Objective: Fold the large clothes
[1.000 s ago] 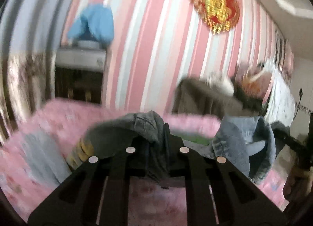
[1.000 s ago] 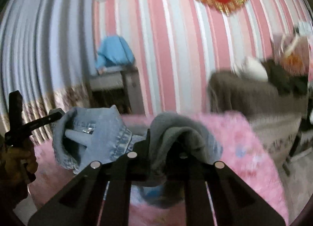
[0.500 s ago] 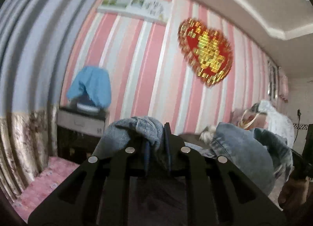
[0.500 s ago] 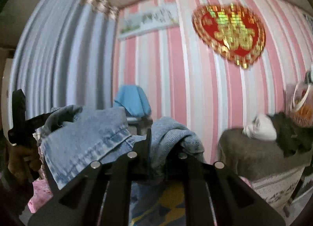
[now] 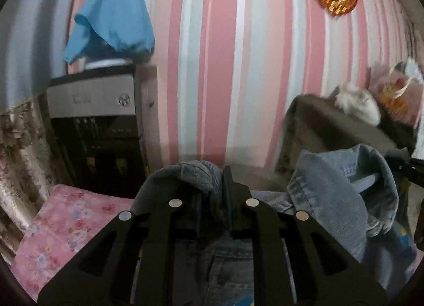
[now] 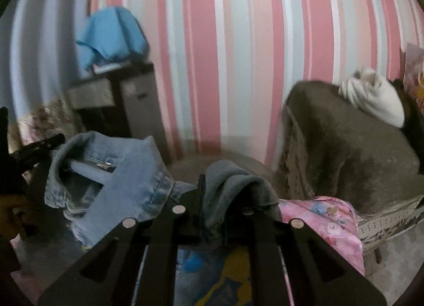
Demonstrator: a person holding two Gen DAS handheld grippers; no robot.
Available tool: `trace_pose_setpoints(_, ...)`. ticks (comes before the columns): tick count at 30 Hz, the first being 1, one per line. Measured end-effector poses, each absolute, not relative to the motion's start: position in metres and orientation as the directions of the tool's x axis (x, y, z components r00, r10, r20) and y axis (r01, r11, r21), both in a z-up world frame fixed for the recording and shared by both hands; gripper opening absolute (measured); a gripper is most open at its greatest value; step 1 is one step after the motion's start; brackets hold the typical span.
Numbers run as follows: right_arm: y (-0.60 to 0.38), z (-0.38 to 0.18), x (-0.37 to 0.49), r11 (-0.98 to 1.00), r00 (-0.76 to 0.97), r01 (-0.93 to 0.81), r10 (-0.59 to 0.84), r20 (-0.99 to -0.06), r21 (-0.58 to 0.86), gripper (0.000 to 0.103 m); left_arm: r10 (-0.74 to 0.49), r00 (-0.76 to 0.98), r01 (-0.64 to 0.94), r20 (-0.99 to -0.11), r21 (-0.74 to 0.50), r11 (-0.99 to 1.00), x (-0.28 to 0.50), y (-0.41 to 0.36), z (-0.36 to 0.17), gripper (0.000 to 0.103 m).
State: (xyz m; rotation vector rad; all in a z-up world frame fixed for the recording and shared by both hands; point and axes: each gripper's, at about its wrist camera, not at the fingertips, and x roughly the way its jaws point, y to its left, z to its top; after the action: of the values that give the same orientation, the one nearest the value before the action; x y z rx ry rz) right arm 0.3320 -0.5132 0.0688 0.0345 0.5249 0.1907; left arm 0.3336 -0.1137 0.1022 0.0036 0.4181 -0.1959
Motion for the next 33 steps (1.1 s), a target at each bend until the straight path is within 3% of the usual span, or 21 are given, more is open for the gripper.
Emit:
trace_pose_setpoints(2,-0.513,0.049,0.367,0.985,0.794,-0.148,0.174,-0.583,0.092,0.014,-0.174,0.871,0.179,-0.459,-0.033,0.983,0.364,-0.116,0.086,0.023)
trace_pose_setpoints(4,-0.515,0.028,0.387,0.990,0.737,-0.109,0.140,-0.661,0.088,0.055,-0.180,0.821,0.175,-0.541,-0.063,0.983,0.387,-0.114,0.068,0.027)
trace_pose_setpoints(5,-0.514,0.025,0.382,0.993,0.747,-0.093,0.118,-0.654,0.073,0.083,-0.191,0.800,0.179,-0.568,-0.079,0.981,0.393,-0.113,0.060,0.036)
trace_pose_setpoints(6,-0.517,0.024,0.373,0.993,0.760,-0.090,0.114,-0.640,0.070,0.089,-0.217,0.773,0.202,-0.596,-0.093,0.975,0.395,-0.112,0.052,0.049)
trace_pose_setpoints(7,-0.518,0.023,0.366,0.994,0.759,-0.089,0.113,-0.641,0.070,0.089,-0.209,0.760,0.210,-0.615,-0.073,0.975,0.392,-0.112,0.043,0.059)
trace_pose_setpoints(8,-0.521,0.023,0.355,0.994,0.758,-0.084,0.111,-0.643,0.073,0.089,-0.178,0.771,0.199,-0.611,-0.033,0.979,0.385,-0.113,0.038,0.085)
trace_pose_setpoints(9,-0.524,0.026,0.344,0.994,0.759,-0.078,0.112,-0.641,0.082,0.089,-0.149,0.791,0.195,-0.593,0.014,0.981,0.373,-0.112,0.035,0.100)
trace_pose_setpoints(18,-0.508,0.021,0.148,0.966,0.775,-0.063,0.206,-0.598,0.252,0.089,-0.191,0.814,0.207,-0.548,-0.033,0.978,0.243,-0.072,0.049,0.100)
trace_pose_setpoints(25,-0.455,-0.021,0.111,0.945,0.722,-0.125,0.296,-0.625,0.304,0.089,-0.203,0.828,0.141,-0.522,-0.156,0.978,0.142,-0.054,0.017,0.100)
trace_pose_setpoints(28,-0.443,-0.034,0.111,0.946,0.709,-0.145,0.304,-0.636,0.290,0.087,-0.208,0.813,0.151,-0.544,-0.148,0.977,0.128,-0.060,-0.002,0.100)
trace_pose_setpoints(31,-0.442,-0.038,0.110,0.950,0.719,-0.152,0.295,-0.629,0.272,0.066,-0.221,0.807,0.178,-0.548,-0.131,0.975,0.116,-0.066,-0.014,0.100)
trace_pose_setpoints(33,-0.448,-0.036,0.105,0.952,0.735,-0.149,0.287,-0.614,0.267,0.024,-0.223,0.805,0.189,-0.549,-0.119,0.975,0.109,-0.069,-0.018,0.100)
